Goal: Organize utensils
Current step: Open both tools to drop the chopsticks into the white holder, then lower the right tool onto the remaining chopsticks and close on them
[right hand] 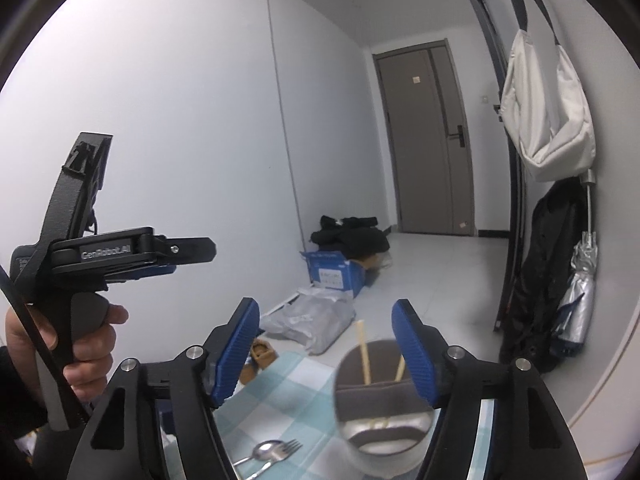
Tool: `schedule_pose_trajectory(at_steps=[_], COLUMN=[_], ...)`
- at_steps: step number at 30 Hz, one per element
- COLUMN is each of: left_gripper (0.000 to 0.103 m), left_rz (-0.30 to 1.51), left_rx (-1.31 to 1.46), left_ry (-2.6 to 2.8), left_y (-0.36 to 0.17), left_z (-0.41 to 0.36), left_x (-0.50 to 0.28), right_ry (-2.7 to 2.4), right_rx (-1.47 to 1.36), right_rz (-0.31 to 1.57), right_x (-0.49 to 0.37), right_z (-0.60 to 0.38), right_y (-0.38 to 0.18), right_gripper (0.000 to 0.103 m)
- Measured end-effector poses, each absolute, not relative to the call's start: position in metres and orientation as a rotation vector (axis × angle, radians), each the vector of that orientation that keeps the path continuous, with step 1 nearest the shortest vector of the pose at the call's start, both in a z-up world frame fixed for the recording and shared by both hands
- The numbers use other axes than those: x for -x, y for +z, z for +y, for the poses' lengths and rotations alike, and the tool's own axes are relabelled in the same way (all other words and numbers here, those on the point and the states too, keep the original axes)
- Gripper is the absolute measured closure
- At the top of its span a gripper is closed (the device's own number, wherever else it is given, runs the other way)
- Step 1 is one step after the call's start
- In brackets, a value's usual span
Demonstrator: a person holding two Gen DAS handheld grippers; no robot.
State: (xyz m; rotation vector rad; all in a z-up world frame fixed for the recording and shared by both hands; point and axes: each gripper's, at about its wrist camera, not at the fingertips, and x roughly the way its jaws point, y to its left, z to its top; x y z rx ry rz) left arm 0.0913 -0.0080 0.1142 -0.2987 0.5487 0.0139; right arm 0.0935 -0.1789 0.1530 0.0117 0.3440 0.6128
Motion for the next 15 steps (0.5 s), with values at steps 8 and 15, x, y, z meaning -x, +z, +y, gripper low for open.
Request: schedule_pose_trajectory(at_steps=[8, 15], left_gripper=[0.002, 0.002], left_rz=[0.547, 0.535], left_rx=[0.25, 0.239], left_ry=[0.048, 0.092], left_y=[0.099, 0.07], left_z=[-0.009, 0.003], left_x=[-0.057, -0.03], right_ry=[0.606, 0.598], right_rx=[-0.027, -0.009], right_rz=[0.385, 0.441], right_x=[-0.064, -0.037], right_z=[-0.168, -0.151], right_y=[0.135, 0.105], right_gripper=[0.021, 0.011])
